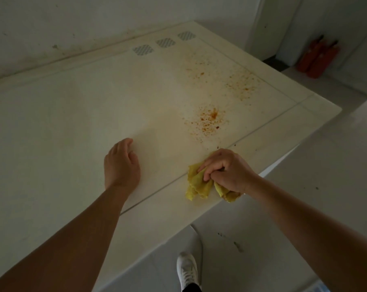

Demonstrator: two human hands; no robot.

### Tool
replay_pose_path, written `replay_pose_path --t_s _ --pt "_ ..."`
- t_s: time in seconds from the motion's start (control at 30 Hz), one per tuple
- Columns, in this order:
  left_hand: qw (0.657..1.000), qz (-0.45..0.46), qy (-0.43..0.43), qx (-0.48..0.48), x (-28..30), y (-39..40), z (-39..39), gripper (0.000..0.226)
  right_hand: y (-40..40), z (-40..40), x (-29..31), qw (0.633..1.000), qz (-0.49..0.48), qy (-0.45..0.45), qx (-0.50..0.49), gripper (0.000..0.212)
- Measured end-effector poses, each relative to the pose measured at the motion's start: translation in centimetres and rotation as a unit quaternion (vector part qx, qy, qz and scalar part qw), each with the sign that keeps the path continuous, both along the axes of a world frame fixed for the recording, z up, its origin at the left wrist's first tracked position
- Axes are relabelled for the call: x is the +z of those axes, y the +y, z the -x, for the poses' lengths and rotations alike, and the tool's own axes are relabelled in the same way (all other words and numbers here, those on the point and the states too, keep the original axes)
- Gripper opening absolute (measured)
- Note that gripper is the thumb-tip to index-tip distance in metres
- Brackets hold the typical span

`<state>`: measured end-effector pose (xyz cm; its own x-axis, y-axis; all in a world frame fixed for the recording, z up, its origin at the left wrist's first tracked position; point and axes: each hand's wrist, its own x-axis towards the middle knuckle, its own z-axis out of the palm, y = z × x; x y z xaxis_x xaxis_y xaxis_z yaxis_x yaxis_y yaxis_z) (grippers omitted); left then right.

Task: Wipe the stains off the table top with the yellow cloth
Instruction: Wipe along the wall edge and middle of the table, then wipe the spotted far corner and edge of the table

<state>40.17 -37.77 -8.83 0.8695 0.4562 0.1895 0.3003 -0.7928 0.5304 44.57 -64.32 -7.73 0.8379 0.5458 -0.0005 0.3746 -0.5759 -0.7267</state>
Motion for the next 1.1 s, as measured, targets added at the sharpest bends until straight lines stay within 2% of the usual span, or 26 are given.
replay_pose_path --t_s 0.3,0.4,0.57,0.83,1.1 --pt "0.999 -0.036 0.012 0.005 -0.2 -0.1 -0.4 0.027 -0.3 -2.7 -0.4 0.998 0.016 -0.064 -0.016 0.023" --pt "0.998 -0.039 0.024 0.048 0.1 -0.7 -1.6 0.024 0.2 -4.4 -0.5 0.995 0.032 -0.089 0.019 0.024" --pt "0.997 0.018 0.003 0.076 0.9 -2.9 -5.2 0.031 1.5 -8.4 -0.6 0.991 0.051 -0.103 0.066 0.034" --pt "0.983 0.072 -0.043 0.163 0.8 -4.6 -15.2 0.034 4.3 -18.8 -1.1 0.973 0.061 -0.107 0.198 0.037" --pt "0.97 0.062 -0.016 0.236 0.5 -3.6 -22.3 0.029 7.3 -27.9 -1.3 0.943 0.028 -0.125 0.306 0.039"
